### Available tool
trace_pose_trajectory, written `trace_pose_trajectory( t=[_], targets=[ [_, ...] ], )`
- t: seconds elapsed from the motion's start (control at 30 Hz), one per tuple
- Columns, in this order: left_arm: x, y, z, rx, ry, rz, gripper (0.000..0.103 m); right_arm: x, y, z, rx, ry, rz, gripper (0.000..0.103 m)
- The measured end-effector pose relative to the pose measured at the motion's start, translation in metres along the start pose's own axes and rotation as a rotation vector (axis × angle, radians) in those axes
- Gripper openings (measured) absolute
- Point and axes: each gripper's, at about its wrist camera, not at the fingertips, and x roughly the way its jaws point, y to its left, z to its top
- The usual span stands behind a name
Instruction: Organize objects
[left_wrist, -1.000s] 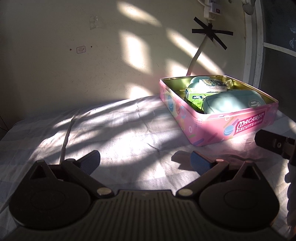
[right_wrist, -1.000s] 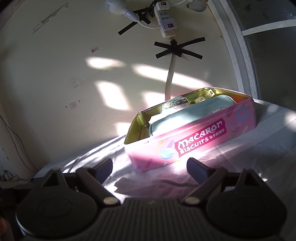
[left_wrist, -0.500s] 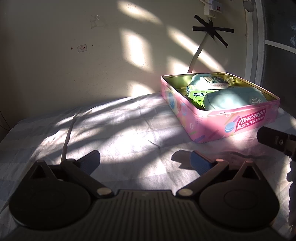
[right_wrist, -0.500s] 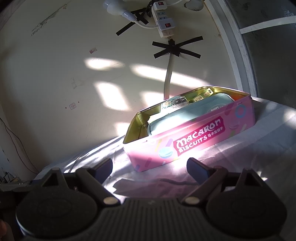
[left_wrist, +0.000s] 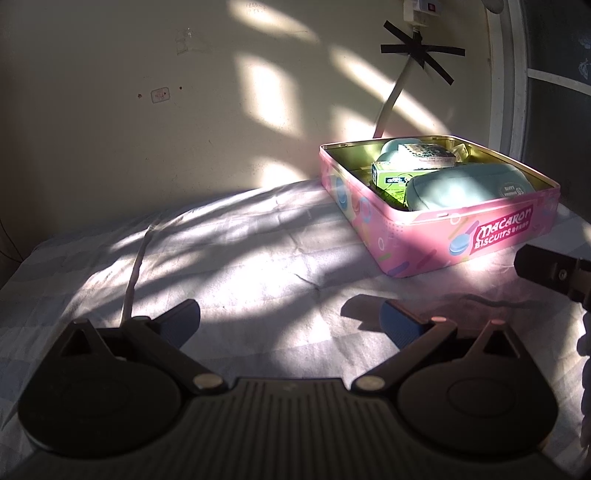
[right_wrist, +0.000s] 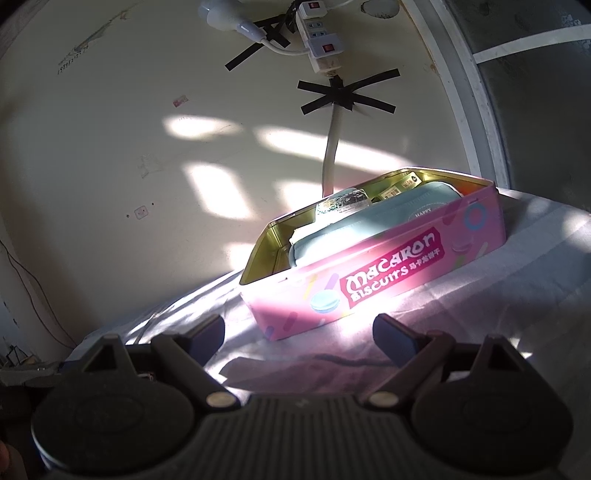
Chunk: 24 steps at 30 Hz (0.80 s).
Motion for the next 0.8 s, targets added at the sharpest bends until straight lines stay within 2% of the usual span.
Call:
trace_pose_trajectory(
  t=[0.8],
  targets=[
    [0.006,-0.012,-0.002,0.023,0.055,-0.015,0.103,0.006,-0.004,-0.004,0.023,0.015,-0.01,0.09]
  ],
)
